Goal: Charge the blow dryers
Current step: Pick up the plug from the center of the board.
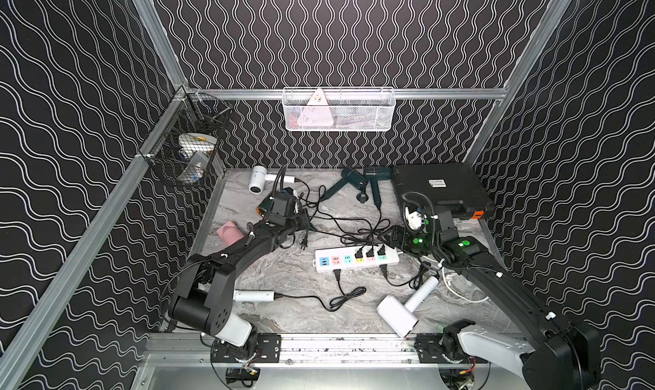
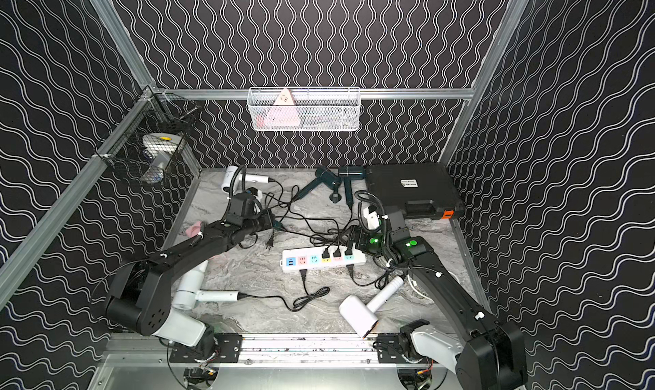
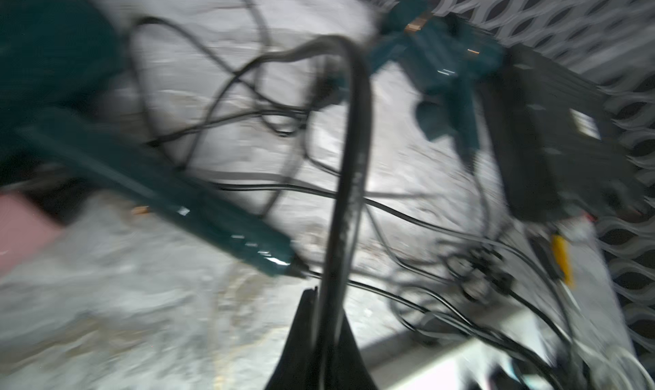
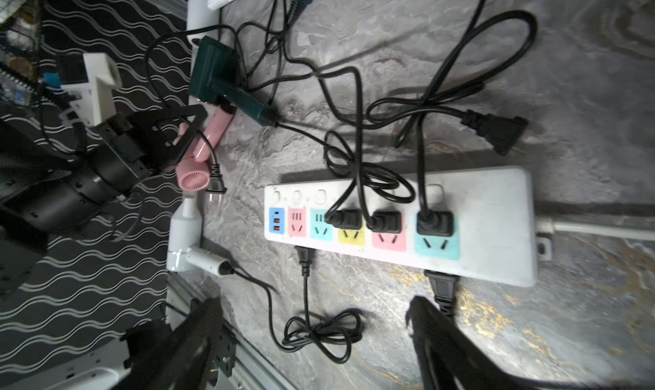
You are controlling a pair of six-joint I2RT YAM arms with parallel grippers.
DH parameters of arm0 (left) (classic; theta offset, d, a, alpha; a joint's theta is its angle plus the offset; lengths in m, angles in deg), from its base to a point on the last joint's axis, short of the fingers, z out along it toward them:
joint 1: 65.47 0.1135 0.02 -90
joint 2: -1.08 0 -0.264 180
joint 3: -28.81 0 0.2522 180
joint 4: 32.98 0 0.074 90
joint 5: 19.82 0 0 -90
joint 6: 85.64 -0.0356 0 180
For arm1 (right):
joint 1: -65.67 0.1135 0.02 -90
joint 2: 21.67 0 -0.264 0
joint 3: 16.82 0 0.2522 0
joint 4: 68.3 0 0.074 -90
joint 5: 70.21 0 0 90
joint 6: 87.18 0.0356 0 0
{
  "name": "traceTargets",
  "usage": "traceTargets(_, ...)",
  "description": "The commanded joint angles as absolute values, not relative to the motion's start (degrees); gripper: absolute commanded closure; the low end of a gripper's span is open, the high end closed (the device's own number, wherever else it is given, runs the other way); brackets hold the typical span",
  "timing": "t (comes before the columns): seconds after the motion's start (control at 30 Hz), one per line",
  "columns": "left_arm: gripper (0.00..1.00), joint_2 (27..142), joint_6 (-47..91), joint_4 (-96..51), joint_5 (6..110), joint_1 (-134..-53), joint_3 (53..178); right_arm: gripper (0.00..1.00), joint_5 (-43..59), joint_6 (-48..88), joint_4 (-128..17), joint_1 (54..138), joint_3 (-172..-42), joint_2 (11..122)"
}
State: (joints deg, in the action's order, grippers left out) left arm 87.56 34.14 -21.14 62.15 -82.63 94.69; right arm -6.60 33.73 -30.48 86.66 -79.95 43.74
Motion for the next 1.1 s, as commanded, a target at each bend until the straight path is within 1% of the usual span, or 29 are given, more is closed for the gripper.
traceTargets(0.0, 1.00, 86.0, 30.6, -29.9, 53.9, -84.7, 94.2, 0.20, -13.8, 32.2, -32.1, 86.7, -81.3, 45.8)
traceTargets(0.1, 1.00, 86.2, 30.9, -34.0, 45.9, -85.9, 94.2, 0.28, -19.1, 31.9, -32.0, 86.8, -82.9, 49.8)
traceTargets(0.2, 1.00, 87.2, 31.4, -36.5, 41.3, -86.8, 94.4, 0.37, -23.2, 33.3, -34.9, 86.9, -83.2, 52.5)
traceTargets(0.3, 1.00, 87.3, 32.8, -40.0, 38.2, -87.2, 93.3, 0.41, -23.7, 34.5, -37.3, 87.9, -83.9, 54.5)
traceTargets(0.43, 1.00, 86.5, 34.6, -43.3, 36.7, -87.8, 91.8, 0.47, -21.7, 35.7, -38.7, 91.3, -86.4, 58.5)
traceTargets(0.6, 1.00, 85.4, 38.2, -47.4, 38.2, -88.0, 89.4, 0.49, -16.4, 37.7, -40.2, 97.7, -89.6, 63.1)
traceTargets(0.67, 1.00, 84.6, 39.5, -49.8, 39.5, -88.3, 87.8, 0.54, -14.0, 39.0, -40.7, 99.6, -90.7, 65.1)
traceTargets(0.73, 1.00, 83.3, 39.1, -50.1, 42.5, -89.1, 86.5, 0.57, -11.4, 40.5, -41.3, 101.5, -91.8, 66.7)
traceTargets(0.9, 1.00, 79.7, 37.0, -48.9, 51.3, -91.5, 84.0, 0.57, -4.3, 43.2, -40.8, 104.5, -93.9, 69.1)
traceTargets(1.07, 1.00, 77.7, 35.1, -47.4, 57.4, -93.3, 82.8, 0.58, -2.6, 44.9, -42.0, 105.6, -94.9, 70.1)
